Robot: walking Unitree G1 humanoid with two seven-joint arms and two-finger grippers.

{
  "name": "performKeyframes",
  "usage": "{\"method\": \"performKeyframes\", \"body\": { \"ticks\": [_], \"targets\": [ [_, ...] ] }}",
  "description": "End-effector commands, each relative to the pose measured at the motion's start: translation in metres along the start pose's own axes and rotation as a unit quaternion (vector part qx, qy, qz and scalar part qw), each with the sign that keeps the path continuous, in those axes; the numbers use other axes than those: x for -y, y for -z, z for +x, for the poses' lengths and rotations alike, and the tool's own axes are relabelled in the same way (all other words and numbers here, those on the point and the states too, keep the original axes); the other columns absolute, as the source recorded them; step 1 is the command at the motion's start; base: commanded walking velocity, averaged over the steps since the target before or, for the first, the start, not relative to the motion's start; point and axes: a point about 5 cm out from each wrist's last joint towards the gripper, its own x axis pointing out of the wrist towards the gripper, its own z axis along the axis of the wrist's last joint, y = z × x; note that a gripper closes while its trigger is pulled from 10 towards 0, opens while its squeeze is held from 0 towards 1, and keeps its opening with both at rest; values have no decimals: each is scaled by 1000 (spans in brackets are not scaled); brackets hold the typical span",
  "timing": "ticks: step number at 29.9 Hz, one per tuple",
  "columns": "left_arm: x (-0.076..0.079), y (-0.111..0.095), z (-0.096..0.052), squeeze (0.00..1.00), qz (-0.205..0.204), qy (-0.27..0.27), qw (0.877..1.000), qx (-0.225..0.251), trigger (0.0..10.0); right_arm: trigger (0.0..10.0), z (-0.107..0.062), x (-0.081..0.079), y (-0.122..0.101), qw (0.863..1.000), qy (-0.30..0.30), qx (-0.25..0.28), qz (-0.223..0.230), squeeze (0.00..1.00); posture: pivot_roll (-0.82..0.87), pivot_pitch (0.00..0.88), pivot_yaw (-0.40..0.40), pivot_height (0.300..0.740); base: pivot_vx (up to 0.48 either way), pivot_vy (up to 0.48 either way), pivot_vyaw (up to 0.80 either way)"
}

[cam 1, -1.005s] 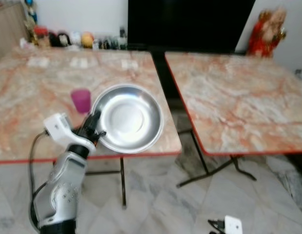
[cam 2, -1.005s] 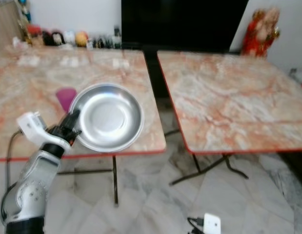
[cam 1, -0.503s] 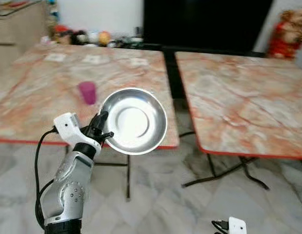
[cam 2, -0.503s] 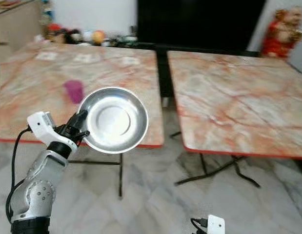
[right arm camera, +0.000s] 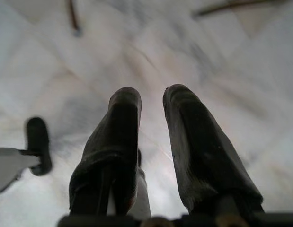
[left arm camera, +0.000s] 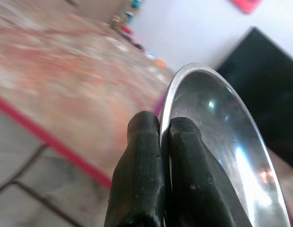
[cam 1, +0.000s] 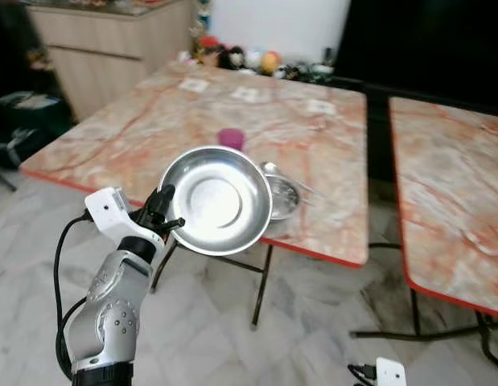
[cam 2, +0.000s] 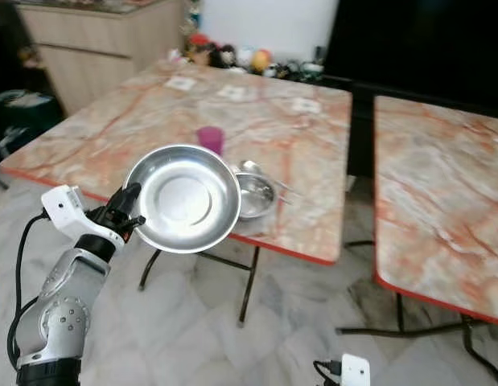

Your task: Setting the table

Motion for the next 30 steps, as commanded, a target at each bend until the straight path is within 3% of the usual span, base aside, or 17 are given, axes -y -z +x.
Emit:
{"method": "performKeyframes", "body": {
  "ticks": [1, 11, 30],
  "targets": [
    [8, -2, 2, 0, -3, 17, 1000, 10, 10000, 10000, -2, 7, 4, 1000, 11, -4, 1, 0, 119, 7, -100, 740, 0, 0, 800],
    [8, -2, 2, 0, 4, 18, 1000, 12, 10000, 10000, -2, 8, 5, 1000, 12, -3, 15, 0, 117, 9, -101, 740, 0, 0, 160],
    [10, -2, 1, 0, 5, 26, 1000, 14, 10000, 10000, -2, 8, 5, 1000, 13, -2, 17, 0, 115, 11, -100, 740, 0, -402, 0]
  ]
}}
